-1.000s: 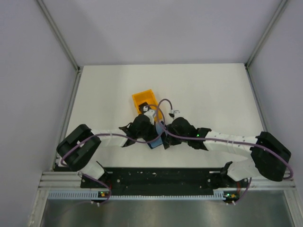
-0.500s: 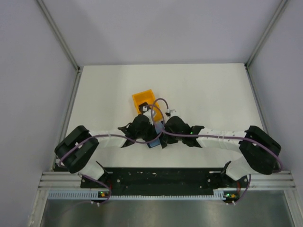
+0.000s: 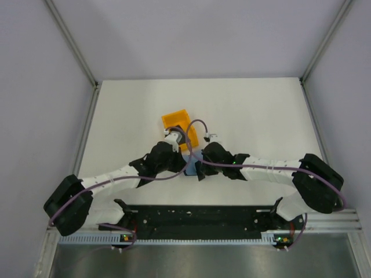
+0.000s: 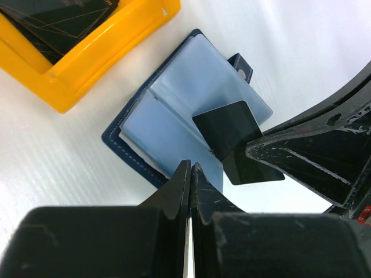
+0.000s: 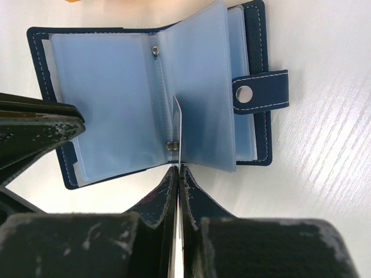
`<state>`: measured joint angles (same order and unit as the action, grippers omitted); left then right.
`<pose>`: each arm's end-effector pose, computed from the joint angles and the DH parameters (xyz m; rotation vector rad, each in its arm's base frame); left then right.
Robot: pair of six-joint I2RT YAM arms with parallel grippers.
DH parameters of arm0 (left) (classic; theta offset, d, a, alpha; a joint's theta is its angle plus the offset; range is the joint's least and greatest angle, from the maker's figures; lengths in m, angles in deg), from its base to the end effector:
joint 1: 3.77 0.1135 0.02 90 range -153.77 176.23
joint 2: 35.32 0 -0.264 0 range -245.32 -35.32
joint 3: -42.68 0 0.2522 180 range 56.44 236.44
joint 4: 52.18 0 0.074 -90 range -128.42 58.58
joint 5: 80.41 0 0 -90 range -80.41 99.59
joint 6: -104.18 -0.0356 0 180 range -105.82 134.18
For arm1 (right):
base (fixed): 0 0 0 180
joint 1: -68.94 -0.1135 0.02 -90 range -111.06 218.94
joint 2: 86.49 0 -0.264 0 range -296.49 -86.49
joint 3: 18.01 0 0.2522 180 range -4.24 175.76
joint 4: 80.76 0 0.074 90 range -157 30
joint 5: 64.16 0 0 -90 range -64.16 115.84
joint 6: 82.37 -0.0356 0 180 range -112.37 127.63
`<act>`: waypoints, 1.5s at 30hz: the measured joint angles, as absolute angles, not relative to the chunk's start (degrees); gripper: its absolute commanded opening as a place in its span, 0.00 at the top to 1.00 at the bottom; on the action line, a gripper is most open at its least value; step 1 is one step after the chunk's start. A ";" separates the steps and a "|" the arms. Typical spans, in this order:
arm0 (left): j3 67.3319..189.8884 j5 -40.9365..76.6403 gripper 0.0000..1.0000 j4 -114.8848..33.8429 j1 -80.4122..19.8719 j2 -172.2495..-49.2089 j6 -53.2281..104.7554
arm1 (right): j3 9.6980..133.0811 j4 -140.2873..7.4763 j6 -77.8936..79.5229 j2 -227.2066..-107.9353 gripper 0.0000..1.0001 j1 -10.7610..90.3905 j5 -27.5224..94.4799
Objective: Put the credit cards into the card holder
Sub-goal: Turn over the card slot in the card holder.
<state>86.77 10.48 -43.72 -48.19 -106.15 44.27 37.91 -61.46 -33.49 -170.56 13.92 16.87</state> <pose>0.1768 -0.1740 0.1862 0.2943 2.2673 -0.7316 0.1702 0.2335 0.1767 -0.2241 2.4620 0.5863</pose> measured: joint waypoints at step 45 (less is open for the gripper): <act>87.73 8.88 1.00 -45.95 -48.19 -117.06 44.31 | 37.91 -61.85 -34.15 -171.04 1.00 13.92 16.82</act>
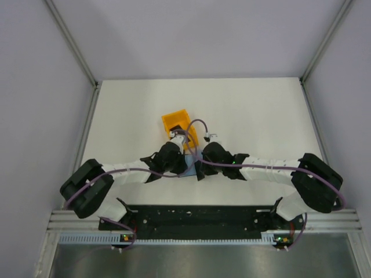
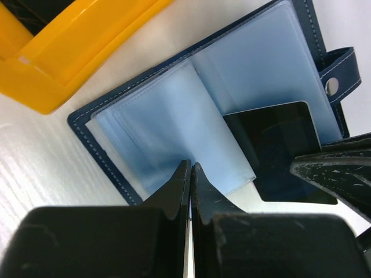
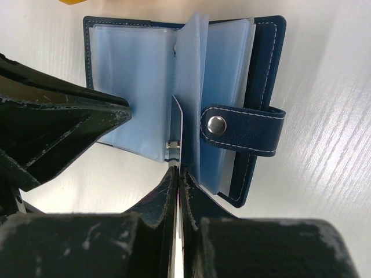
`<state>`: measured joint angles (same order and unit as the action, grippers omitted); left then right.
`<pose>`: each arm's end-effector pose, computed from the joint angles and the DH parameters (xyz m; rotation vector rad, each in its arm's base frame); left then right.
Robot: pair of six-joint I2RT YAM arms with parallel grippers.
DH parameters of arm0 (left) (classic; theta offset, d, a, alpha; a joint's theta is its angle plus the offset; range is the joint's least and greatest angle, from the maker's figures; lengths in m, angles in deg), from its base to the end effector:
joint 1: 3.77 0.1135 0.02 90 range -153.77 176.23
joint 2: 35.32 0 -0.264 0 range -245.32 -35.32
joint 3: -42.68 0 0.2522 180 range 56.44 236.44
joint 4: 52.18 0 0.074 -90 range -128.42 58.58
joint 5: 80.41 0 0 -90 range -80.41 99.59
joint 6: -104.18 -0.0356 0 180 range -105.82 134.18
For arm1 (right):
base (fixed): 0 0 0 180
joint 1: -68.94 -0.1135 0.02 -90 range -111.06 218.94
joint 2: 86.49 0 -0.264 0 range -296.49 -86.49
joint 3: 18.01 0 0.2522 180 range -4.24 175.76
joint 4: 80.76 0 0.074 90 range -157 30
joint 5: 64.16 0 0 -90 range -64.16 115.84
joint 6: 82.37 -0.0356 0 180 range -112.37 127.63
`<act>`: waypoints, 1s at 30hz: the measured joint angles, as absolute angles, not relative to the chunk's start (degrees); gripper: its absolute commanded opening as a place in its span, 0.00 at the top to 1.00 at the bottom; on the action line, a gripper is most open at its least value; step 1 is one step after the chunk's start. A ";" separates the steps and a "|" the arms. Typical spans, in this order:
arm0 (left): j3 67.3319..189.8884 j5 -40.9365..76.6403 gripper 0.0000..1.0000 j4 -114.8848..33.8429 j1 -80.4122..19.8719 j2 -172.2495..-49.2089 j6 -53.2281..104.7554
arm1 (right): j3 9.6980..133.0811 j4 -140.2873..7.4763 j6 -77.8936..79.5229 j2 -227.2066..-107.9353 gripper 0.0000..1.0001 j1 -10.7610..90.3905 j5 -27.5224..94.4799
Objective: Put the credit cards into the card holder
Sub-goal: Turn over the card slot in the card holder.
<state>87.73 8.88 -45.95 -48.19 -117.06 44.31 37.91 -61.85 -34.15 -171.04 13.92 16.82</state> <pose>0.1893 -0.1849 0.1494 0.2931 2.3902 -0.6235 0.1708 0.2344 0.1749 -0.2099 2.4657 0.5890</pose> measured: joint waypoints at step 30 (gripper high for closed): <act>89.61 14.08 1.00 -53.07 -48.17 -123.11 45.73 | 34.04 -59.73 -34.11 -157.95 1.00 13.92 13.17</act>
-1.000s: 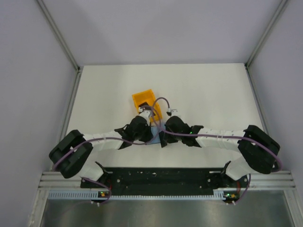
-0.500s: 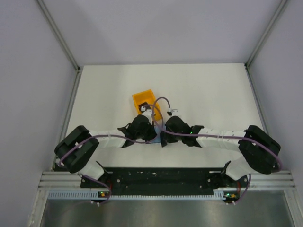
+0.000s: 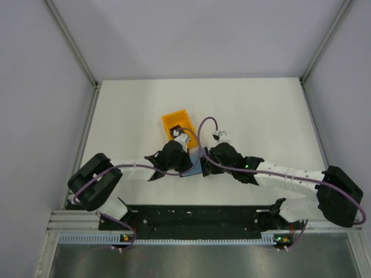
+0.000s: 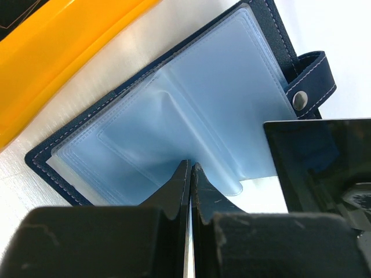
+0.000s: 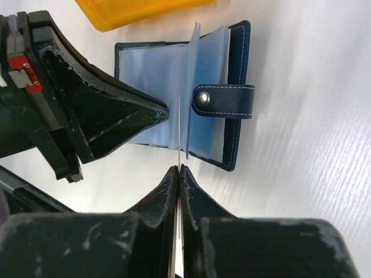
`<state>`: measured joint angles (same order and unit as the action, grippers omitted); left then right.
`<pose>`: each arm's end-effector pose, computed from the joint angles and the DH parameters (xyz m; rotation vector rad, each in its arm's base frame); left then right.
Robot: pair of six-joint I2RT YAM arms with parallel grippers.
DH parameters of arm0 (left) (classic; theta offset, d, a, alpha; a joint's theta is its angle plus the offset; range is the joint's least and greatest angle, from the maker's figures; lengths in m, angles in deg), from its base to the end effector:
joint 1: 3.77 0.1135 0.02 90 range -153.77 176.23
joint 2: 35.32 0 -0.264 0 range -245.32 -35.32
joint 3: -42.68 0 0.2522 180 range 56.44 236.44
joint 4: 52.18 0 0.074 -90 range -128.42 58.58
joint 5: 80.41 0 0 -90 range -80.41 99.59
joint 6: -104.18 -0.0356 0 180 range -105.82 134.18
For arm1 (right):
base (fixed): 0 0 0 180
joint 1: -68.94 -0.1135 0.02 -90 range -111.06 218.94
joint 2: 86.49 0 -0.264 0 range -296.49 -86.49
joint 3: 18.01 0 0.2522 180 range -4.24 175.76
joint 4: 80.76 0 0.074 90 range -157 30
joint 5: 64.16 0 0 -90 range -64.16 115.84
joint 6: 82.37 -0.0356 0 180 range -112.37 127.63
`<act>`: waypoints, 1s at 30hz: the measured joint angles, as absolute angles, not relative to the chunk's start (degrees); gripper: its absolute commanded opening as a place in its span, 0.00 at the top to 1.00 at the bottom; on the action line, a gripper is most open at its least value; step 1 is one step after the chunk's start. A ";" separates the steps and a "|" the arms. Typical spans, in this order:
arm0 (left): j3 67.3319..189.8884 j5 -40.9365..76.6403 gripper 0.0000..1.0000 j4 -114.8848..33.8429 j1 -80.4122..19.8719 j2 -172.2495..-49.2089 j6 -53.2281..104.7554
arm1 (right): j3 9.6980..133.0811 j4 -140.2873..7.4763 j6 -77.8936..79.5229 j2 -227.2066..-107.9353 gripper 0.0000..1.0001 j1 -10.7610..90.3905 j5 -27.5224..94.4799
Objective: Put the credit cards into the card holder
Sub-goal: Turn over the card slot in the card holder.
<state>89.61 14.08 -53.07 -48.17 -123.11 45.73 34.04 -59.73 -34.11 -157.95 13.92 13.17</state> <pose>0.2013 -0.2010 0.1420 0.3109 2.3704 -0.7602 0.1535 0.2058 0.2095 -0.1512 2.3338 0.6338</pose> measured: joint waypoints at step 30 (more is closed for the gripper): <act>89.61 14.10 1.00 -53.12 -48.17 -123.16 45.73 | 38.69 -64.15 -33.93 -169.71 1.00 13.92 18.37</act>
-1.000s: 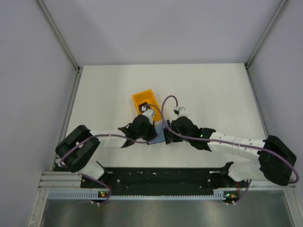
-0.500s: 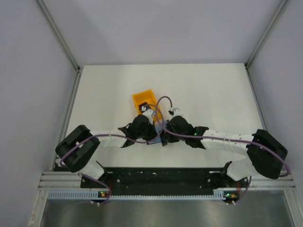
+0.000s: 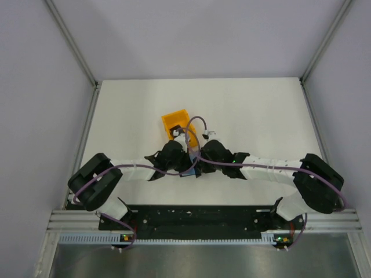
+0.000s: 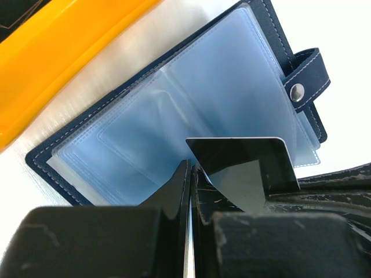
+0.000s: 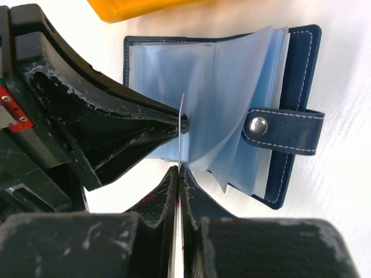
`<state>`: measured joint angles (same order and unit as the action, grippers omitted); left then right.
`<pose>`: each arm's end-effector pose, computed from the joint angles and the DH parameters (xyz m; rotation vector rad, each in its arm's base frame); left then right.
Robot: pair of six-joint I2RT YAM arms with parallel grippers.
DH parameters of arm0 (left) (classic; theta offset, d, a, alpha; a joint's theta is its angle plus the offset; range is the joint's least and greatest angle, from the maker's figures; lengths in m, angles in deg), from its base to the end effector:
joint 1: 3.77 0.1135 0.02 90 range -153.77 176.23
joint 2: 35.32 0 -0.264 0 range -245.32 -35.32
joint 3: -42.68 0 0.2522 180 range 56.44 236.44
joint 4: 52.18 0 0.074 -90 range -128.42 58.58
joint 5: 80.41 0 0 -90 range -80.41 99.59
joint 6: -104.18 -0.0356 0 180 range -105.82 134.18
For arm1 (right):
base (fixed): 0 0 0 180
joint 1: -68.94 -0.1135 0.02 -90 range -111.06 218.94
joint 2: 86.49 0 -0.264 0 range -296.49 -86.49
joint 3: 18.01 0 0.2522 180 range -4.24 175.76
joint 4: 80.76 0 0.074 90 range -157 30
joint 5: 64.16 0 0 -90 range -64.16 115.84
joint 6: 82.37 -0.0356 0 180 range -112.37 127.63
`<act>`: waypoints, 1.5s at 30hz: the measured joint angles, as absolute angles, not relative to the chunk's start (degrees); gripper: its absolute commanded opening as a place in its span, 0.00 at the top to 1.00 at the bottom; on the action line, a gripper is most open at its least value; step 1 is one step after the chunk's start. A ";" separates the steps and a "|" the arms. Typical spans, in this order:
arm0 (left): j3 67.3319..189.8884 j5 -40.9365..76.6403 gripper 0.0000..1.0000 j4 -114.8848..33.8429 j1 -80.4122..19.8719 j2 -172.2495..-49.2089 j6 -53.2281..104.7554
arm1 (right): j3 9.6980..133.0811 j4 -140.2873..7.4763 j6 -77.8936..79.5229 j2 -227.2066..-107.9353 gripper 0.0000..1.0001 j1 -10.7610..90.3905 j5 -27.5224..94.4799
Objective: Put the credit cards into the card holder
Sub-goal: Turn over the card slot in the card holder.
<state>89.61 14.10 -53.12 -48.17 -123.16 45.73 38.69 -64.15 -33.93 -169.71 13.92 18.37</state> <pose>0.2014 -0.2011 0.1418 0.3111 2.3704 -0.7605 0.1725 0.2385 0.1883 -0.2156 2.4112 0.6779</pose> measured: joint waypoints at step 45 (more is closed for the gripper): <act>86.00 5.36 0.98 -44.50 -47.41 -112.14 43.99 | 42.72 -58.77 -36.10 -174.39 1.00 13.81 14.55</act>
